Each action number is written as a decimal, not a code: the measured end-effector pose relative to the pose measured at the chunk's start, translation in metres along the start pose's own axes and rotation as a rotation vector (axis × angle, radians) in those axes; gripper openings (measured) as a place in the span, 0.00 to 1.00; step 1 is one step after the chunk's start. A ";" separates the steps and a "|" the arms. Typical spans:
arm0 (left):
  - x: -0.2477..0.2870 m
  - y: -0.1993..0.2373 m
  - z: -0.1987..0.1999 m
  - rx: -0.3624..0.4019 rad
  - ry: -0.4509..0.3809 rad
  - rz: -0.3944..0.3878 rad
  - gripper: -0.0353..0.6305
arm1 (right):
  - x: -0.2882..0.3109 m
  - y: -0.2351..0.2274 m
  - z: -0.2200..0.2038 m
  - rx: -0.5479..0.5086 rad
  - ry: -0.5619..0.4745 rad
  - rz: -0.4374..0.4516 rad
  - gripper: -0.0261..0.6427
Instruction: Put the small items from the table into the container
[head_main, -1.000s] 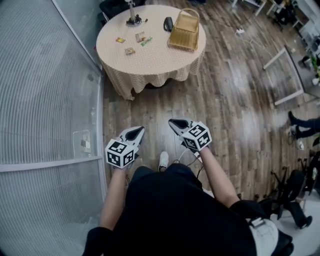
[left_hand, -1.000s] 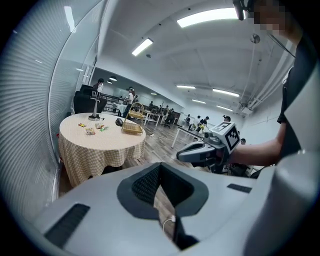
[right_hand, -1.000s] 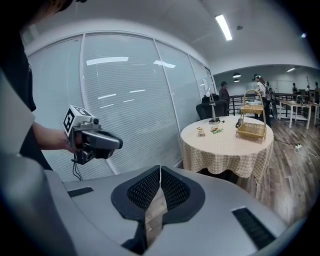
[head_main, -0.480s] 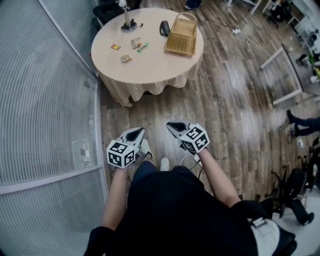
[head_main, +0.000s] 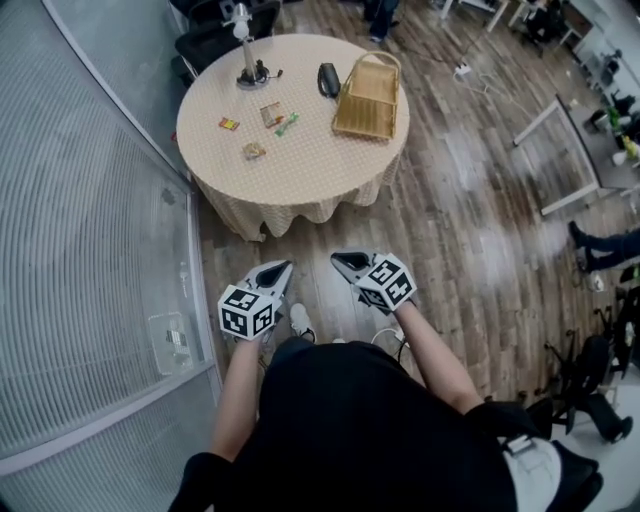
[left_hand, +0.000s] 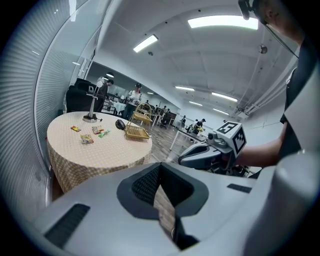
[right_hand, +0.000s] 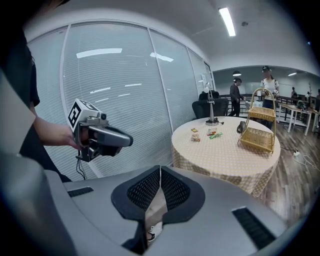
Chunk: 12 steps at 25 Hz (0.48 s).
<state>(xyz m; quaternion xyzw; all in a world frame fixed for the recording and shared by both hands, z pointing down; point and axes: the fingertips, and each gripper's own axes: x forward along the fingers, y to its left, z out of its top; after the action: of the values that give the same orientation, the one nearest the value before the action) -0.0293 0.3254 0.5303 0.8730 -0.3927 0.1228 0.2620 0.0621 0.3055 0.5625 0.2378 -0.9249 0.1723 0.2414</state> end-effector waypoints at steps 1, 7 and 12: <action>0.002 0.009 0.003 0.001 0.004 -0.003 0.06 | 0.007 -0.004 0.005 0.001 0.000 -0.003 0.08; 0.016 0.058 0.011 0.011 0.045 -0.035 0.06 | 0.045 -0.024 0.024 0.021 0.007 -0.031 0.08; 0.021 0.084 0.018 0.017 0.053 -0.051 0.06 | 0.071 -0.036 0.034 0.046 0.008 -0.046 0.08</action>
<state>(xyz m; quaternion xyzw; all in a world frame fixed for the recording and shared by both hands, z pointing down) -0.0782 0.2560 0.5542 0.8813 -0.3622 0.1426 0.2679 0.0137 0.2360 0.5794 0.2638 -0.9140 0.1890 0.2434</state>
